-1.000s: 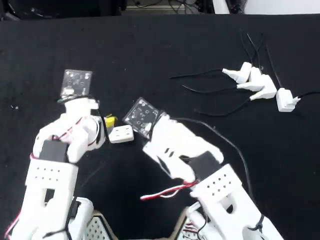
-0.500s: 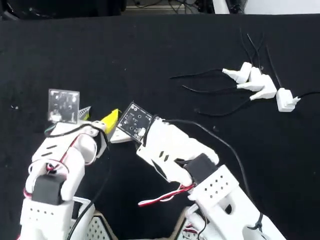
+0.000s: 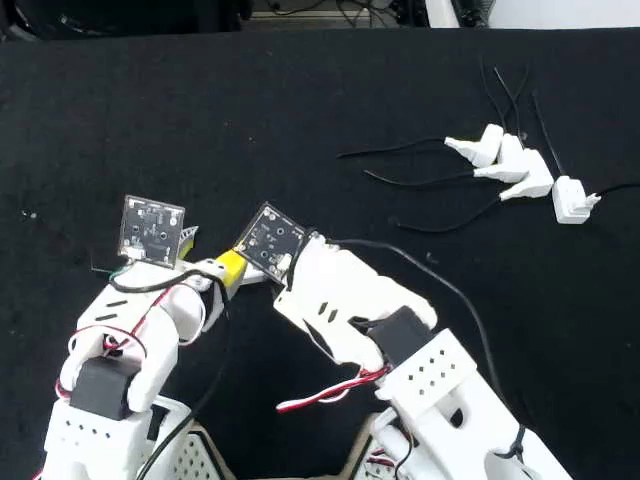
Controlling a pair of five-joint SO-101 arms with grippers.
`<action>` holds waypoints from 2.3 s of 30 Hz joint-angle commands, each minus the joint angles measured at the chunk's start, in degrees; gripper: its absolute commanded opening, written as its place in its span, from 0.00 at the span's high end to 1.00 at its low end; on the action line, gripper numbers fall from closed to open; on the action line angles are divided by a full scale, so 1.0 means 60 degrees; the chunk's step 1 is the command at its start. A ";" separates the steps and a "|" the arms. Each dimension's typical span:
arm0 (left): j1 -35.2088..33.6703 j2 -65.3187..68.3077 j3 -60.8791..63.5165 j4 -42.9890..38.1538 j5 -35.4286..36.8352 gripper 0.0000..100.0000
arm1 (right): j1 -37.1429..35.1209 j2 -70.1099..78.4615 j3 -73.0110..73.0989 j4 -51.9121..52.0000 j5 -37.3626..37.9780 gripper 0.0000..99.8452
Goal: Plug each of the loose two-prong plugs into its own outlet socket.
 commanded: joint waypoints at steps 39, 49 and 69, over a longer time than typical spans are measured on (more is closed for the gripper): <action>-0.0945 0.0220 0.1956 -0.2330 -0.0381 0.75 | -0.0806 0.0828 -0.1868 0.0850 -0.0088 0.99; -0.0960 0.0147 0.2293 -0.2300 -0.0381 0.75 | -0.0821 0.0872 -0.2117 0.0850 -0.0088 0.99; -0.0945 0.0147 0.2659 -0.2256 -0.0381 0.75 | -0.0821 0.0886 -0.2601 0.0850 -0.0410 0.99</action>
